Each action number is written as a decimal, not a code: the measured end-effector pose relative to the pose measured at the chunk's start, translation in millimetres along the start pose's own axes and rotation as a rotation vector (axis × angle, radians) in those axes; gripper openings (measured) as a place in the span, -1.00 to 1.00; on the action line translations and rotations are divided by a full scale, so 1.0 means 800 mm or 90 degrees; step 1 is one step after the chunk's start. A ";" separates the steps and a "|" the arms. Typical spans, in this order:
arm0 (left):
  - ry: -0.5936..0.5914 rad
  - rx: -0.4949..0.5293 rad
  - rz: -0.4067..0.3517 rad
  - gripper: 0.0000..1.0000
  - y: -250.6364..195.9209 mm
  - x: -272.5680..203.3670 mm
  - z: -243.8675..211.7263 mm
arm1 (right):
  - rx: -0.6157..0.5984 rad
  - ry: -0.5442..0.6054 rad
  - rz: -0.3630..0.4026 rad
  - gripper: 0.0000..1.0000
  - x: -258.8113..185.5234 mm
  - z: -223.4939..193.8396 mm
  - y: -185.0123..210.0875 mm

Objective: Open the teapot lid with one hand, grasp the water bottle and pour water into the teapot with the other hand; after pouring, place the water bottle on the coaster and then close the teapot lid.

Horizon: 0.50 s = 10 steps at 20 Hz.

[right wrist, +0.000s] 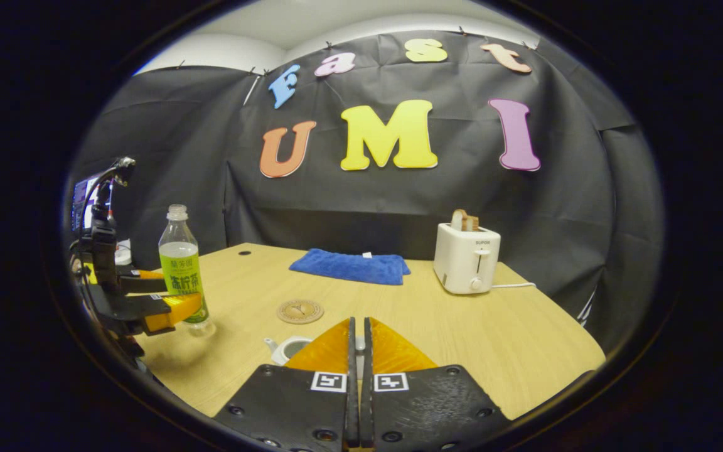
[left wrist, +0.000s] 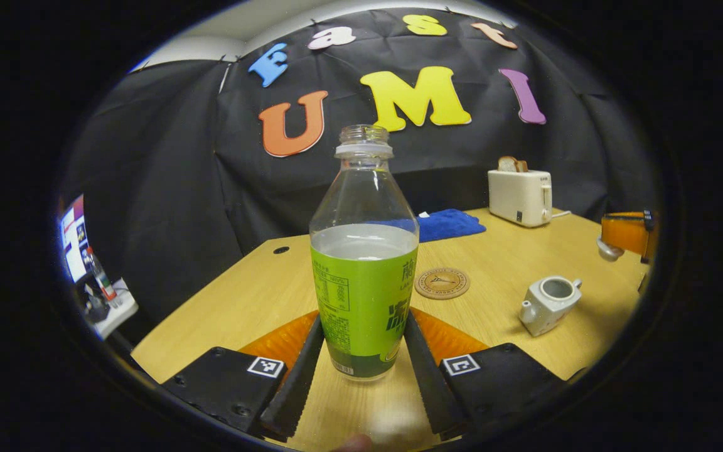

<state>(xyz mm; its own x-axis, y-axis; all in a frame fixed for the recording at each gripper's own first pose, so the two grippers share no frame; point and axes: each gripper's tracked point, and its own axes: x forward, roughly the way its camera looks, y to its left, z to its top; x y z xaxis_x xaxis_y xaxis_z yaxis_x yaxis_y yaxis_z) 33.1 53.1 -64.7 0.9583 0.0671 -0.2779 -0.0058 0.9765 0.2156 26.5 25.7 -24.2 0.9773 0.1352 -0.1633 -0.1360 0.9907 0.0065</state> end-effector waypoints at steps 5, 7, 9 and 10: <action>0.015 0.170 0.019 0.52 0.013 -0.018 0.012 | -0.007 0.000 0.002 -0.97 -0.006 -0.003 -0.012; 0.023 0.212 0.023 0.50 0.014 -0.025 0.013 | -0.003 0.004 0.002 -0.97 -0.007 -0.006 -0.018; 0.017 0.258 0.028 0.50 0.006 -0.031 0.019 | -0.002 0.007 0.004 -0.97 -0.010 -0.010 -0.021; 0.013 0.284 0.025 0.50 0.002 -0.033 0.022 | -0.004 0.008 0.004 -0.97 -0.011 -0.010 -0.023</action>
<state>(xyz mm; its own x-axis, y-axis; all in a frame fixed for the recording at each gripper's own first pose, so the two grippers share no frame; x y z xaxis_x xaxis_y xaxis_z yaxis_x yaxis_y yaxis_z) 12.8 49.4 -40.5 0.9537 0.1110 -0.2794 0.0862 0.7894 0.6078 19.4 6.0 -31.1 0.9743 0.1417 -0.1753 -0.1438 0.9896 0.0011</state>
